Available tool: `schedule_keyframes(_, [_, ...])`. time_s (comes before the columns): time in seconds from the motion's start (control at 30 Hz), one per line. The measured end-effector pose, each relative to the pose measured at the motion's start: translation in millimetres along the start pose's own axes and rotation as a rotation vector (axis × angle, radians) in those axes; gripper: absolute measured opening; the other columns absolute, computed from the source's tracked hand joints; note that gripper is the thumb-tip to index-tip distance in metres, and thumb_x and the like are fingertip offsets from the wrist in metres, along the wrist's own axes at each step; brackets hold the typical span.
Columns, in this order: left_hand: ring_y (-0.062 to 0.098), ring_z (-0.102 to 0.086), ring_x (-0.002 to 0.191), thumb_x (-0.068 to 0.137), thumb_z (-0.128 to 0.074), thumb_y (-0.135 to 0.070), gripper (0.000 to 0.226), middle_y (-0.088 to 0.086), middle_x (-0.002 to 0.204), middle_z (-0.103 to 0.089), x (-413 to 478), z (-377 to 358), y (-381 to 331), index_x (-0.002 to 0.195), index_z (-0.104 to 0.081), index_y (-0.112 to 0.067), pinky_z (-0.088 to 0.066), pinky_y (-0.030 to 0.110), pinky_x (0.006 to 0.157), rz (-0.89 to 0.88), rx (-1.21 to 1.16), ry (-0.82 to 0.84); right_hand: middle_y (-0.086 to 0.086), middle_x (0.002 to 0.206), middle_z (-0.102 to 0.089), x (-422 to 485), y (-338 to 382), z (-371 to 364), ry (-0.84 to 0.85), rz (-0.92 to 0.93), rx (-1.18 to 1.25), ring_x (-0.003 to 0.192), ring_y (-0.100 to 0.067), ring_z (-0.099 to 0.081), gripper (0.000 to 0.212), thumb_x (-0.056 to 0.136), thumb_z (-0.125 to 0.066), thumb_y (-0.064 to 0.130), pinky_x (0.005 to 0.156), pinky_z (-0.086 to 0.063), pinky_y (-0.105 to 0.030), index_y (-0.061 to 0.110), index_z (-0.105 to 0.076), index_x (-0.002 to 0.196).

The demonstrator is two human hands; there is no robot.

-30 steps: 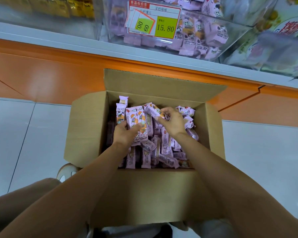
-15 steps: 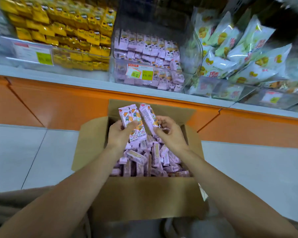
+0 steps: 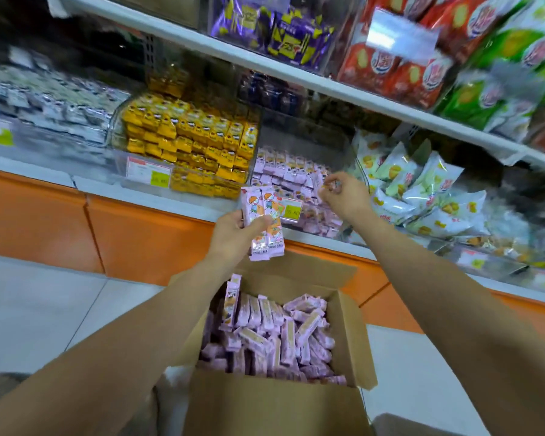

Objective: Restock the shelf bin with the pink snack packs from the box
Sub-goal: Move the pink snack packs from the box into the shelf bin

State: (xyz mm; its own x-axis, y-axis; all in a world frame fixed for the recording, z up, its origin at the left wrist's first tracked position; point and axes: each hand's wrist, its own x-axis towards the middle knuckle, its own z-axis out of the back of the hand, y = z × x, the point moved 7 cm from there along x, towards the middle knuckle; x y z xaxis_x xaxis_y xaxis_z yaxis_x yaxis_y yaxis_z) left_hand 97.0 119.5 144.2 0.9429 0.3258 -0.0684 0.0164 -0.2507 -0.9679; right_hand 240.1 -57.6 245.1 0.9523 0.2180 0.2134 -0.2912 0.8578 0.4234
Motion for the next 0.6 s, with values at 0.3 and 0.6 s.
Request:
schedule_keyframes(0.3, [0.020,-0.072,0.091,0.087,-0.070,-0.020,0.027,0.007,0.104,-0.073,27.5,3.4,1.5,0.109,-0.069,-0.005,-0.058,0.035,0.080,-0.024,0.040,0.048,-0.011,0.071,-0.062,38.2,-25.0,-35.8,0.304,-0.121,-0.430,0.062,-0.020,-0.053,0.025,0.086,-0.067,0.023,0.061,-0.042,-0.027,0.007,-0.064,0.067])
schedule_keyframes(0.6, [0.015,-0.072,0.091,0.087,-0.070,-0.018,0.031,0.005,0.107,-0.073,18.8,-8.5,-2.8,0.115,-0.067,-0.006,-0.058,0.025,0.073,-0.040,0.016,0.083,-0.002,0.086,-0.061,23.8,-7.1,-9.8,0.233,0.003,-0.074,0.075,-0.017,-0.057,0.020,0.094,-0.058,0.030,0.071,-0.049,-0.030,0.014,-0.069,0.096])
